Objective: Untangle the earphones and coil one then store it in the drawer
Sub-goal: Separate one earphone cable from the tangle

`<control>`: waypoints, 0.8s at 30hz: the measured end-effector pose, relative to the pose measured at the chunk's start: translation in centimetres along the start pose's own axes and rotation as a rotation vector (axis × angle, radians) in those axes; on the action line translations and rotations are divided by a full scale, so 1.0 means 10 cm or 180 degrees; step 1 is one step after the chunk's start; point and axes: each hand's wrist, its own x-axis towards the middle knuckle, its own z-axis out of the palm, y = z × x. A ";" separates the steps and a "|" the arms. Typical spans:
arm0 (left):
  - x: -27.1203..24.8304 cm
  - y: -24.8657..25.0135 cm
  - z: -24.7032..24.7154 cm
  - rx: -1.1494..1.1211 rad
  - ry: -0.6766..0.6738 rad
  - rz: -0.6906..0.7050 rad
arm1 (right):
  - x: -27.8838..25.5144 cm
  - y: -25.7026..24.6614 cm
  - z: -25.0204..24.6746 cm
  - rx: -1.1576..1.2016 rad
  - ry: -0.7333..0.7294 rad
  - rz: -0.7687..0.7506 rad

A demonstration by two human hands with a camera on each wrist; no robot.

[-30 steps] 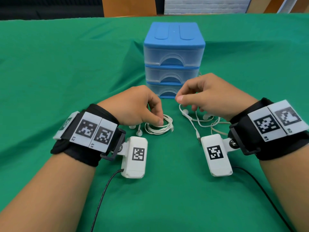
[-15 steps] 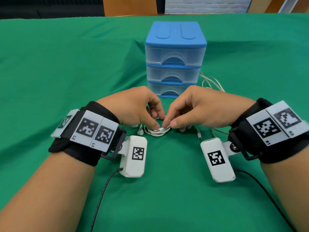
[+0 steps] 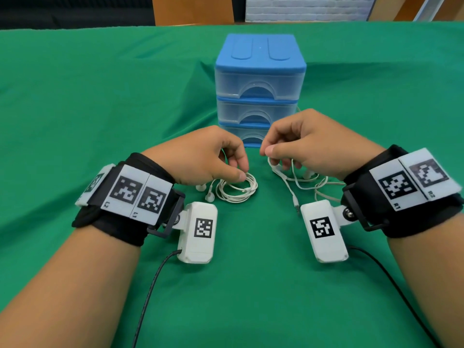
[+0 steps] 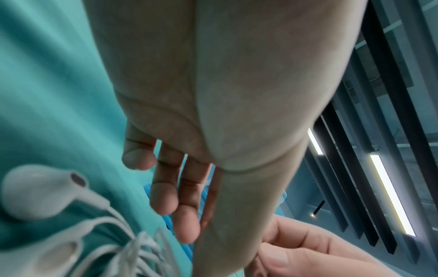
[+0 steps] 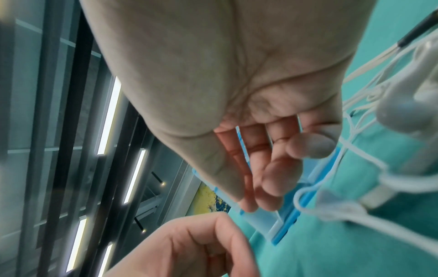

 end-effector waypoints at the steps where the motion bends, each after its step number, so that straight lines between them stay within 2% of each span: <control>1: 0.00 0.00 -0.01 -0.0023 0.0048 0.0025 | 0.00 0.01 -0.03 -0.0039 0.0071 0.0042; 6: 0.00 0.02 -0.01 -0.0171 0.0385 0.0109 | -0.05 -0.01 -0.20 -0.0699 0.0151 0.0298; 12: 0.00 0.08 0.00 -0.0186 0.0764 0.0137 | -0.09 -0.10 -0.21 -0.1892 -0.0498 0.0815; 19: -0.01 0.26 -0.05 0.0030 0.0650 0.0162 | -0.08 -0.15 -0.15 -0.2196 -0.0628 0.0936; 21: 0.01 0.29 -0.04 0.0019 0.0490 0.0140 | -0.07 -0.15 -0.12 -0.2276 -0.0638 0.0929; 24: 0.06 0.33 0.00 0.0158 0.0013 0.0056 | -0.06 -0.15 -0.12 -0.2242 -0.0580 0.0887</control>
